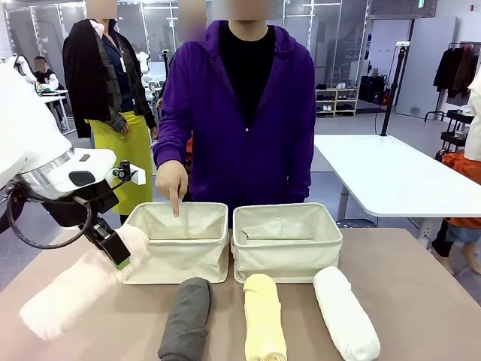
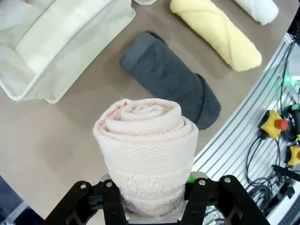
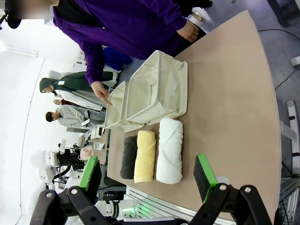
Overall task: Divide the towels into two baskets.
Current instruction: Pick up one hotel-folded towel and place it in the Fabric basket indicated by the person.
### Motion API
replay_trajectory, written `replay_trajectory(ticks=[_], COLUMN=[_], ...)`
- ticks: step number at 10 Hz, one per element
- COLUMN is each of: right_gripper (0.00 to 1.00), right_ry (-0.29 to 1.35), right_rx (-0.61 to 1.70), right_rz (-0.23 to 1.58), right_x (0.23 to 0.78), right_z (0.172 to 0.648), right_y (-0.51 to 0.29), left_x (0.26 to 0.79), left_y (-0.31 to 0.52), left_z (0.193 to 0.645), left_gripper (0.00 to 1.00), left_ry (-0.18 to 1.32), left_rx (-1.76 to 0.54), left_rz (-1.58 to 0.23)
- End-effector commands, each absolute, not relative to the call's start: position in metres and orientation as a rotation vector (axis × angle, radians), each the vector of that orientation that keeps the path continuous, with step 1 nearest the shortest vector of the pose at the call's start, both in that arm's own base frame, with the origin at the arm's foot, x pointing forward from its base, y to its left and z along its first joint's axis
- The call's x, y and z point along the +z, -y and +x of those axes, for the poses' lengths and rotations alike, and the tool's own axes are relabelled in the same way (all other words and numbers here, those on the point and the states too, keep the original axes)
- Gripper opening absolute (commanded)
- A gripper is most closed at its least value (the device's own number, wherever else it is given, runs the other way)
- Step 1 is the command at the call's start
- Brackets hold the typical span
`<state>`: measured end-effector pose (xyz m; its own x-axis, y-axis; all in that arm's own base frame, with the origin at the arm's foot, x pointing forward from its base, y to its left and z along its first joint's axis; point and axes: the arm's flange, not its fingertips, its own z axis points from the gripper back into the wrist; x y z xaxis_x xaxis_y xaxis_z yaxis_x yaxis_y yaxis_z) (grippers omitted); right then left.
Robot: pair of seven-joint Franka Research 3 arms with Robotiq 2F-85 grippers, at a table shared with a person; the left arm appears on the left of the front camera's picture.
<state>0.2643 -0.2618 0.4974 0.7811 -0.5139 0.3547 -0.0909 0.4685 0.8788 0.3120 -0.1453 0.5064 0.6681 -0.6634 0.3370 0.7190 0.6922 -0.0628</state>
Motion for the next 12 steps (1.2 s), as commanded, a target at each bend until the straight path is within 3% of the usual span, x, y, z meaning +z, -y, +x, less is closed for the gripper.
replay_trajectory(ticks=[1, 3, 5, 8, 12], right_gripper=[1.0, 1.0, 1.0, 1.0, 1.0], right_ry=[0.662, 0.662, 0.662, 0.662, 0.662], right_rx=[-0.277, -0.277, -0.277, -0.277, -0.277], right_rz=[1.072, 1.072, 1.072, 1.072, 1.072], right_x=[0.501, 0.501, 0.501, 0.501, 0.501], right_z=[0.262, 0.262, 0.262, 0.262, 0.262], right_y=[0.262, 0.262, 0.262, 0.262, 0.262], left_x=[0.507, 0.544, 0.57, 0.554, 0.505], left_y=[0.147, 0.183, 0.232, 0.268, 0.26], left_z=[0.311, 0.328, 0.386, 0.453, 0.503], left_gripper=[0.39, 0.39, 0.39, 0.39, 0.39], left_ry=[0.302, 0.396, 0.403, 0.363, 0.359], left_rx=[-0.791, -1.091, -1.358, -1.587, -1.672], left_rz=[-0.197, -0.009, 0.2, 0.356, 0.28])
